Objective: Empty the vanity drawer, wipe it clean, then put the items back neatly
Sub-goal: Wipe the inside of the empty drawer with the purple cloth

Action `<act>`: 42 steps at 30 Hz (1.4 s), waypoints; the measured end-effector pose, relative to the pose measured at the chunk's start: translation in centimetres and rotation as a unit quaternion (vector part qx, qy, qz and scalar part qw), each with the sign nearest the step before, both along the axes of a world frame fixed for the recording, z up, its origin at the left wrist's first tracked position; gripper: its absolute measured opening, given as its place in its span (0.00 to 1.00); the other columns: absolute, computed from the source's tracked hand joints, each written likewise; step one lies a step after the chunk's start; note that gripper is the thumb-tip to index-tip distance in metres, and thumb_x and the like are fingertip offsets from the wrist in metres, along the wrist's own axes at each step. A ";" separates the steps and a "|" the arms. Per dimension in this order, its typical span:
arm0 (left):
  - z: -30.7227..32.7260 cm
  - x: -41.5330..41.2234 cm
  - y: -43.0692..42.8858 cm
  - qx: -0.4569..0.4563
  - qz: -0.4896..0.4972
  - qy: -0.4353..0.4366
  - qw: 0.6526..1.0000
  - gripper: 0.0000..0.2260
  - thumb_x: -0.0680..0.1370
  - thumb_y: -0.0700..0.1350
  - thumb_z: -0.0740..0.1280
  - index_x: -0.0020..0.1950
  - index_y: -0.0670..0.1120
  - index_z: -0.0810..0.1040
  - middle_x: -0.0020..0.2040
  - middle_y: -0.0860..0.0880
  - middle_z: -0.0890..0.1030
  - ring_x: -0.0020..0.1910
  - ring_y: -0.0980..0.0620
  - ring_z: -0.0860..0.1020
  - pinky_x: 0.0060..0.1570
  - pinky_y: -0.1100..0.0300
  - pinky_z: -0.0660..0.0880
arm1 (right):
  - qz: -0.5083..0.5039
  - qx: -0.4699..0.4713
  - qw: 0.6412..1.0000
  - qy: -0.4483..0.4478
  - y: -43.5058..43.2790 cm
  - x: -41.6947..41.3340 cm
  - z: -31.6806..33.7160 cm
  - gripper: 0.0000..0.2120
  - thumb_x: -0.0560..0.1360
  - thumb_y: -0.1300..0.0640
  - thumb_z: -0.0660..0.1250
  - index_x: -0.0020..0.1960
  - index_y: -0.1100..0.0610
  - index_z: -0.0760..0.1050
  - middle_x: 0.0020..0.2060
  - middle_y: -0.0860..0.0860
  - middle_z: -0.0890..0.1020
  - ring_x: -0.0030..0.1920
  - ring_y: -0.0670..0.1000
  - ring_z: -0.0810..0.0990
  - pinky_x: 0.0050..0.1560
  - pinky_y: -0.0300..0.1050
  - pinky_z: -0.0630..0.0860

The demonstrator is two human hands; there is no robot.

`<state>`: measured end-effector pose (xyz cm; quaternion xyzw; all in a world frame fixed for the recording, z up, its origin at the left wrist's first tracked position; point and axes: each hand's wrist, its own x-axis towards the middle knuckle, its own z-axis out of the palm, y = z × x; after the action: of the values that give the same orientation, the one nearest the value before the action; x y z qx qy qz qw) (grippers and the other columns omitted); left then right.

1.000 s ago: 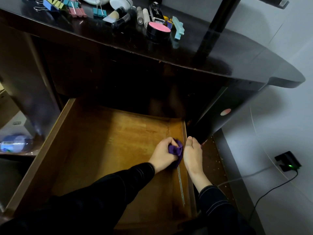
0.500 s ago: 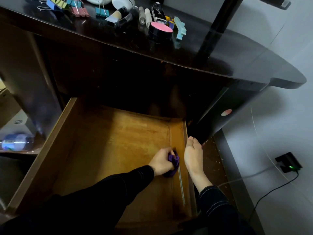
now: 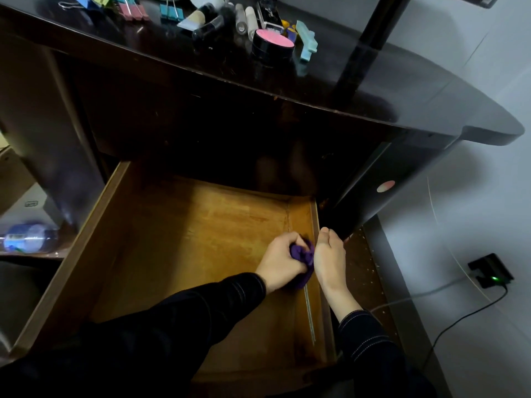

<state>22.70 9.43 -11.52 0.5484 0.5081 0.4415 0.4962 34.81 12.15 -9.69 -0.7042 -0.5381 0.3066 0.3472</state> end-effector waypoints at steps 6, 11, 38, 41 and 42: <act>-2.1 0.7 -1.7 -0.024 0.002 0.041 0.999 0.10 0.67 0.35 0.69 0.44 0.44 0.72 0.47 0.44 0.77 0.47 0.47 0.76 0.49 0.52 0.73 | 0.006 -0.007 1.000 -0.002 -0.1 -0.1 0.2 0.22 0.87 0.48 0.49 0.65 0.62 0.73 0.62 0.60 0.79 0.63 0.61 0.77 0.67 0.61 0.72; -1.5 0.1 -1.1 -0.053 -0.035 0.029 0.998 0.12 0.64 0.36 0.71 0.43 0.44 0.73 0.44 0.42 0.79 0.47 0.43 0.78 0.51 0.48 0.77 | 0.002 -0.013 1.000 0.008 -0.2 -0.1 0.4 0.22 0.87 0.48 0.49 0.67 0.62 0.72 0.63 0.60 0.78 0.65 0.61 0.76 0.68 0.63 0.71; -1.9 -0.2 -3.1 -0.063 -0.106 0.027 0.992 0.14 0.68 0.33 0.70 0.50 0.43 0.74 0.50 0.43 0.77 0.50 0.44 0.76 0.53 0.49 0.75 | 0.005 -0.003 1.000 -0.014 -0.2 -0.2 0.5 0.22 0.87 0.49 0.49 0.68 0.62 0.72 0.61 0.60 0.79 0.63 0.60 0.77 0.68 0.62 0.71; -1.9 -0.4 -2.9 -0.129 -0.134 0.044 0.982 0.15 0.69 0.31 0.70 0.53 0.42 0.74 0.51 0.42 0.78 0.54 0.43 0.78 0.54 0.47 0.76 | 0.005 -0.006 1.000 -0.012 -0.2 -0.2 0.5 0.23 0.87 0.48 0.49 0.70 0.62 0.71 0.63 0.60 0.79 0.64 0.60 0.76 0.68 0.62 0.71; -1.6 -0.5 -2.8 -0.134 -0.136 0.050 0.980 0.16 0.69 0.31 0.71 0.54 0.42 0.74 0.52 0.42 0.79 0.55 0.42 0.78 0.55 0.47 0.77 | 0.004 -0.007 1.000 -0.011 -0.2 -0.2 0.5 0.23 0.87 0.48 0.49 0.70 0.62 0.71 0.63 0.61 0.79 0.64 0.61 0.77 0.68 0.61 0.71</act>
<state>22.22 6.61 -13.14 0.5621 0.5074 0.2704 0.5945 34.66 11.95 -9.23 -0.7078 -0.5425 0.3035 0.3355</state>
